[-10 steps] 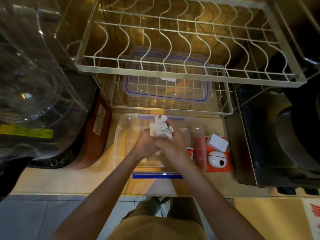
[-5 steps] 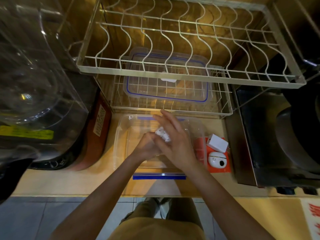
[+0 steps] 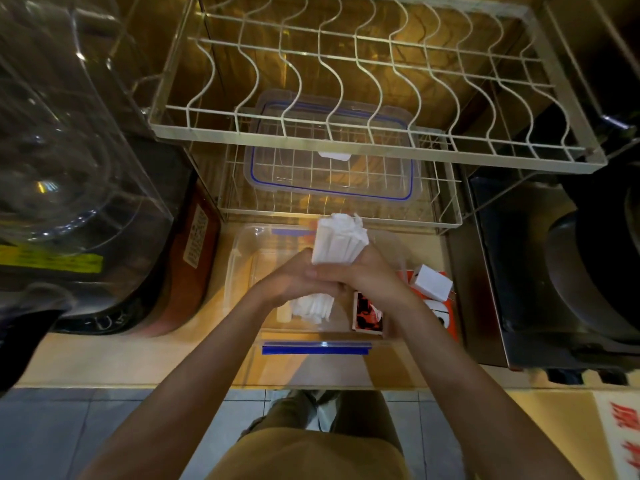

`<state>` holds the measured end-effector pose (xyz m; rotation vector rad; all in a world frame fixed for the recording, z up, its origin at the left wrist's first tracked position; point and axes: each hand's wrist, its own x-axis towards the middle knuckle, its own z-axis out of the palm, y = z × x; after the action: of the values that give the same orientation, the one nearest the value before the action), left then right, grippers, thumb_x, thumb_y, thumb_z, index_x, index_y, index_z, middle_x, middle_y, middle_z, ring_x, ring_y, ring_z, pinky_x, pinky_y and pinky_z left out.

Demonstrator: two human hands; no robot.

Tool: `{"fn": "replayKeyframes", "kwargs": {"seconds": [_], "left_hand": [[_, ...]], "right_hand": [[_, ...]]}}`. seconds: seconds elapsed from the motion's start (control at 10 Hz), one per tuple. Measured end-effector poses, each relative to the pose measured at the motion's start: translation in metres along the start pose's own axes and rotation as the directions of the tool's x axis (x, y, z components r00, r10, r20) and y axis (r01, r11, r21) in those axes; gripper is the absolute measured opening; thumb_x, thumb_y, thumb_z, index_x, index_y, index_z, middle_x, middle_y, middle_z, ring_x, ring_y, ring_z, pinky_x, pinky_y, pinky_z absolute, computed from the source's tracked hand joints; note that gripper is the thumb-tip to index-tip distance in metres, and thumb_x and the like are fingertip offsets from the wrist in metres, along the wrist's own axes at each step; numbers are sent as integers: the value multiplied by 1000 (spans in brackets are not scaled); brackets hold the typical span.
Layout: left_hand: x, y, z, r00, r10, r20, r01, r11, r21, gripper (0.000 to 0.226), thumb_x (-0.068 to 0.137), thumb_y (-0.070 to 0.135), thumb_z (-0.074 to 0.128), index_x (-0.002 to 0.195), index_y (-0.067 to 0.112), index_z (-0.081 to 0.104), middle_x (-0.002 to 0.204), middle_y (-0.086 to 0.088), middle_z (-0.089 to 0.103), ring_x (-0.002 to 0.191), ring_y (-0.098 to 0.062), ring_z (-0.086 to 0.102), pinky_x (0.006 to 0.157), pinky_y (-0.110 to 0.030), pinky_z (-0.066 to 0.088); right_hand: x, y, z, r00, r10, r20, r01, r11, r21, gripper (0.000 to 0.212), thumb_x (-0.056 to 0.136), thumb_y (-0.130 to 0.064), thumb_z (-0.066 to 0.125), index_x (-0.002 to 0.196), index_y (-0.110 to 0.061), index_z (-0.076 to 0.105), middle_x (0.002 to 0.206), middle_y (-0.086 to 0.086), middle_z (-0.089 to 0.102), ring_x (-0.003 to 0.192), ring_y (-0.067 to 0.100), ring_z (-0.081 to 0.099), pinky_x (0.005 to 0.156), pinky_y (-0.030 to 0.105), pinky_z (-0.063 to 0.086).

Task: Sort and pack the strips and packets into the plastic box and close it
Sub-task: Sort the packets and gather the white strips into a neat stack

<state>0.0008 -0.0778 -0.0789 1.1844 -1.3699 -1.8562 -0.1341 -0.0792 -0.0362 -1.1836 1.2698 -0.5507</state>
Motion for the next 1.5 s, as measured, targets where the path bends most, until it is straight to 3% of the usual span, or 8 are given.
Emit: {"fn": "replayKeyframes", "kwargs": {"seconds": [0.5,0.6,0.7,0.8,0.9,1.2,1.3,1.5], "left_hand": [[0,-29,4,993,48,-110,-38,996,86,76,61,-4,79,114,40,46,112,9,60,107,0,59,92,-20,50],[3,-29,5,985,59,-161,-27,981,194,65,61,22,75,119,32,47,116,7,59,109,-1,58,95,-19,46],[4,-34,2,973,-18,-230,51,989,138,32,81,4,59,110,17,65,112,-7,68,108,-20,63,90,-32,53],[6,-40,4,977,-36,-209,59,993,103,38,89,1,44,93,27,72,86,10,74,81,0,69,68,-12,55],[3,-45,3,941,-172,-292,248,936,249,57,69,22,79,120,22,53,119,1,62,110,-7,59,82,-6,46],[5,-42,-2,984,29,-176,20,962,272,53,75,-11,65,120,9,48,107,5,55,91,21,56,81,1,41],[6,-38,3,976,64,-209,1,954,299,51,74,-8,67,121,2,52,108,0,56,94,9,54,81,2,42],[-1,-24,10,957,-68,-281,113,982,149,44,79,-17,56,122,-11,47,106,-12,61,95,0,65,78,-10,47]], "right_hand": [[3,13,22,981,49,-185,4,961,276,26,76,-4,71,76,-29,63,69,-13,65,67,-4,65,66,17,52],[2,18,25,982,36,-185,12,968,253,27,77,-6,72,80,-29,59,77,-14,61,72,-5,59,69,15,50],[3,22,34,972,27,-234,25,976,217,24,76,-5,73,89,-21,59,77,-16,60,68,-9,57,62,6,48],[4,31,44,963,51,-266,2,981,196,26,75,-5,73,91,-21,60,79,-12,62,75,-4,59,73,19,50],[7,33,47,955,66,-288,-10,981,194,26,75,-7,73,94,-21,62,82,-10,64,79,0,60,79,24,50],[12,38,49,946,59,-319,-14,990,142,39,78,-12,72,116,-9,60,101,2,65,103,19,63,88,30,50],[13,37,49,948,69,-310,-20,987,158,37,80,-13,71,115,-13,59,93,-5,63,99,15,61,82,21,49],[12,34,58,951,157,-268,-106,975,193,44,80,-26,68,120,-31,51,126,8,57,117,24,54,99,44,47]]}}
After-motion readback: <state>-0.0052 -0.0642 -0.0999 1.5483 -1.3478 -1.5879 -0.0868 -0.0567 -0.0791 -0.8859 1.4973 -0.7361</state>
